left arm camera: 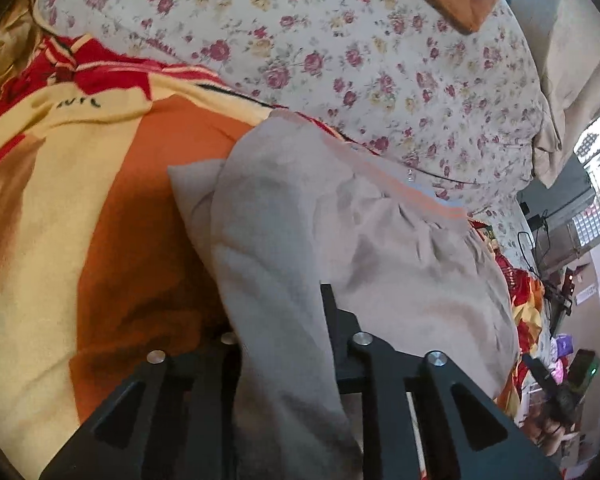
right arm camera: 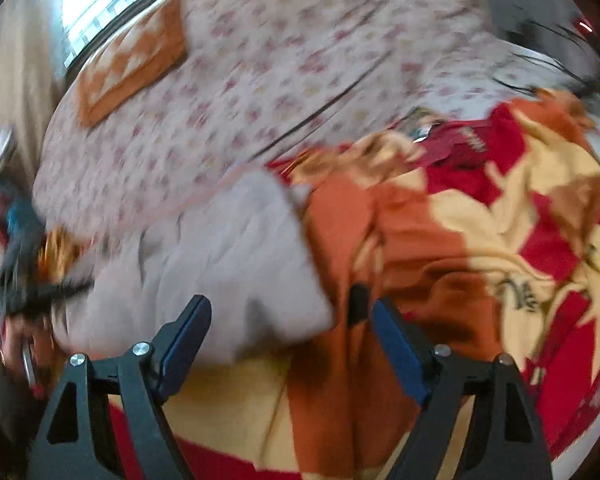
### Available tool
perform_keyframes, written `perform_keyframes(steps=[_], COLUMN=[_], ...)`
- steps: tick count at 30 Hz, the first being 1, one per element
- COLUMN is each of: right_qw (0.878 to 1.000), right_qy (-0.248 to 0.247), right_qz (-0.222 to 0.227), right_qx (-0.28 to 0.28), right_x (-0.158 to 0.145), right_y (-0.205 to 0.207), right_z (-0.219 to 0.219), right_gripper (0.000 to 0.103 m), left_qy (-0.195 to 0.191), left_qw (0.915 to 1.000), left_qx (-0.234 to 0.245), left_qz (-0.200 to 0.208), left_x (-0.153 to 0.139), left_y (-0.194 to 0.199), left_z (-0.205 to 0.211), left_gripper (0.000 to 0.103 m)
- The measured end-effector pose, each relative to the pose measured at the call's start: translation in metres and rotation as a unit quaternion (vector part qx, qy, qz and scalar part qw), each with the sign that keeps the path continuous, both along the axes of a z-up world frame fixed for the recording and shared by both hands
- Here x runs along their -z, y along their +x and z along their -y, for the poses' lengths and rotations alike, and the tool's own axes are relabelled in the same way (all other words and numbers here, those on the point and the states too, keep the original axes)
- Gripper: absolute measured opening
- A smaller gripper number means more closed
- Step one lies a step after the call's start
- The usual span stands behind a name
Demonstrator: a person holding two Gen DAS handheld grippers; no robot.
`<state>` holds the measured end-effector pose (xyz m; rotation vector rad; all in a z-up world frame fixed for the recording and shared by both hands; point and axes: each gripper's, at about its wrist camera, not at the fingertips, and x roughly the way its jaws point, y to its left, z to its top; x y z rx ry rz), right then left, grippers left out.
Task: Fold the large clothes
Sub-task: 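Grasp the folded jacket's side with the left gripper while the right gripper pinches its edge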
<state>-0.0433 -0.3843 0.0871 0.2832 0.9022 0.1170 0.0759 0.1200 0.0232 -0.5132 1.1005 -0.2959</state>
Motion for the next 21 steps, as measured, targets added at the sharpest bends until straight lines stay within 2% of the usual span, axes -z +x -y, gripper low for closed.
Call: perform_keyframes(steps=[3,5,7,8,9,11,15,21], right_qw=[0.998,0.999,1.000,0.999,0.999,0.999,0.999,0.997], right_qy=[-0.055,-0.034,0.003,-0.014,-0.034,-0.042,0.001,0.044], right_qz=[-0.012,-0.017,-0.027,-0.027,-0.018,-0.007,-0.039,-0.020], right_qx=[0.006,0.010,-0.013,-0.015,-0.018,-0.029,-0.035,-0.054], right_x=[0.018,0.029,0.036,0.036,0.034,0.032,0.043,0.013], right_y=[0.010,0.017,0.020,0.021,0.020,0.021,0.025,0.000], right_z=[-0.002,0.007,0.006,0.000,-0.007,-0.014,-0.012,-0.008], right_gripper=[0.080,0.078,0.047,0.039,0.037,0.031,0.013,0.008], left_qy=[-0.006,0.001,0.015,0.019,0.022,0.022,0.004,-0.029], left_qw=[0.9999,1.0000,0.9999,0.9997,0.9996,0.9995,0.9997,0.9984], left_qx=[-0.005,-0.004,-0.005,-0.001,-0.001,-0.003,-0.003,0.005], left_qz=[-0.011,-0.008,0.005,0.012,0.017,0.021,0.022,0.047], left_x=[0.005,0.004,-0.001,-0.004,-0.005,-0.007,-0.011,-0.034], left_y=[0.001,0.000,-0.002,-0.003,-0.003,-0.004,-0.006,-0.023], left_z=[-0.002,-0.001,0.002,0.004,0.005,0.005,-0.002,-0.019], left_gripper=[0.019,0.019,0.011,0.006,0.004,0.002,0.001,0.001])
